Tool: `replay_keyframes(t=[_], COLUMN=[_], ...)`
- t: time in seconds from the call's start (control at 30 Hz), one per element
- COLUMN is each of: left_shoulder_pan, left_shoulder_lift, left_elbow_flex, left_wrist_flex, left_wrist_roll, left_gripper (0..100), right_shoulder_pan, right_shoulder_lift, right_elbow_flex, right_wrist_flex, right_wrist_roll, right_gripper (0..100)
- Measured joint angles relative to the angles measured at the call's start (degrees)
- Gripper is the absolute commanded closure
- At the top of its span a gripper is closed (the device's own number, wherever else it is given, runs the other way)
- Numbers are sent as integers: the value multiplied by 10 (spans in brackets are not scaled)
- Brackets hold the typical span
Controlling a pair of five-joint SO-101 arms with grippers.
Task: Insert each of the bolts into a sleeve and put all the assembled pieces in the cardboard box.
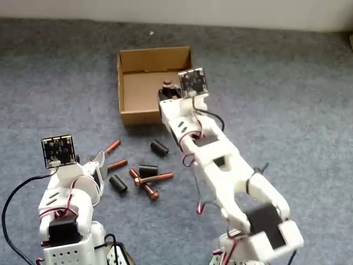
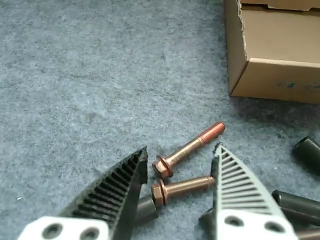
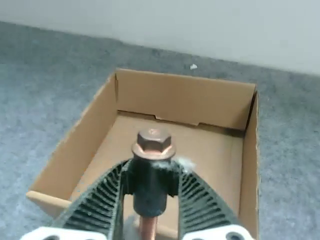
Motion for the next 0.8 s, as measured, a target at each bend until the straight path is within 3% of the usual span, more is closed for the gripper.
replay_keyframes(t=[0.17, 0.6, 0.8], left_shoulder_pan=[0, 0, -1], left_shoulder_lift=[0, 0, 0], left_elbow_flex=[0, 0, 0], left_wrist_flex=[0, 0, 0], left_wrist_roll=[0, 0, 0], left_gripper=[770, 770, 770], right_shoulder_pan=[6, 11, 10], right_shoulder_lift=[35, 33, -95], right_elbow_flex=[-30, -44, -44], right_wrist_flex=[0, -1, 156], right_wrist_roll=[-1, -3, -3], right_gripper=[845, 844, 846])
